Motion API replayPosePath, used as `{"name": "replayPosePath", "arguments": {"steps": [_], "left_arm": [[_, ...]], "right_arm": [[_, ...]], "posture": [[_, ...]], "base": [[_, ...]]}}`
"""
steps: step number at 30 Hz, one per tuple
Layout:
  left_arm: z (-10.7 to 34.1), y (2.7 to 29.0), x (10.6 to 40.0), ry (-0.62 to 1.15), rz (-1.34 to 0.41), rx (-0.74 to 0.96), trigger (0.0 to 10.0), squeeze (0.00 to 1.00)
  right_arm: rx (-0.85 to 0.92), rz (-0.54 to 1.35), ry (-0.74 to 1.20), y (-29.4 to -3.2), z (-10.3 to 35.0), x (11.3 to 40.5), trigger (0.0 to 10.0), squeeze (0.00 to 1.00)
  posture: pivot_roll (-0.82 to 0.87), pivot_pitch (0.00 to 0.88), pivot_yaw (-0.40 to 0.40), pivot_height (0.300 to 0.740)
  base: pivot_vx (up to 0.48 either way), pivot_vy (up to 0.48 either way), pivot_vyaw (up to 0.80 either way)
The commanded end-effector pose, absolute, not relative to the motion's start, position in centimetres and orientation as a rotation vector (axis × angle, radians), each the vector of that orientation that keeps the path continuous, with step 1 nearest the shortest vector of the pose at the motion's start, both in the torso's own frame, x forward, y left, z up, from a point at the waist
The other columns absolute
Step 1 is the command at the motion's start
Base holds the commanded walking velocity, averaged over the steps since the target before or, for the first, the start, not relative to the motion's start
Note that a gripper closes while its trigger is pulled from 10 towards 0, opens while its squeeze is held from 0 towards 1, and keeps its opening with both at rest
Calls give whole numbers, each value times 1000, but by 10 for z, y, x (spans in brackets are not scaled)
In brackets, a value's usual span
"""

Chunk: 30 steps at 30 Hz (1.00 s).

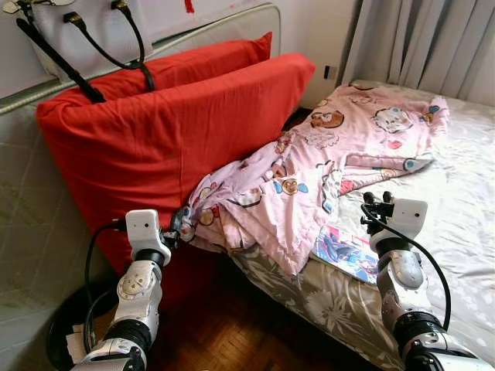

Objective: Clean up the room

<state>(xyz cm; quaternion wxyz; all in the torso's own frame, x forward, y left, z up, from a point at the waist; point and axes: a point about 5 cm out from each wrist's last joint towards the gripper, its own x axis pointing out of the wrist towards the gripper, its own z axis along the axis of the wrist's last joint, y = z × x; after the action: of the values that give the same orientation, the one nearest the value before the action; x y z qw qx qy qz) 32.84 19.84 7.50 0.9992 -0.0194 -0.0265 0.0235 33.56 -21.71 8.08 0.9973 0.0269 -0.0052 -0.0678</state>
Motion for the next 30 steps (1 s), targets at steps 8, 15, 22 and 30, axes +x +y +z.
{"name": "replayPosePath", "arguments": {"steps": [8, 15, 22, 30], "left_arm": [[70, 200, 327, -16, 48, -51, 10000, 0], [69, 200, 327, -8, 46, -49, 10000, 0], [67, 200, 326, -1, 43, -49, 10000, 0], [64, 200, 325, 9, 41, -54, 10000, 0]], "right_arm": [[48, -137, 0, -215, 79, 336, 10000, 0], [42, -136, 11, -213, 77, 336, 10000, 0], [41, -134, 20, -212, 75, 335, 10000, 0], [45, -136, 31, -211, 73, 334, 10000, 0]], "posture": [[-60, 0, 53, 658], [-59, 0, 55, 658], [-62, 0, 58, 658], [-63, 0, 59, 658]], "base": [[0, 0, 0], [0, 0, 0], [0, 0, 0], [0, 0, 0]]}}
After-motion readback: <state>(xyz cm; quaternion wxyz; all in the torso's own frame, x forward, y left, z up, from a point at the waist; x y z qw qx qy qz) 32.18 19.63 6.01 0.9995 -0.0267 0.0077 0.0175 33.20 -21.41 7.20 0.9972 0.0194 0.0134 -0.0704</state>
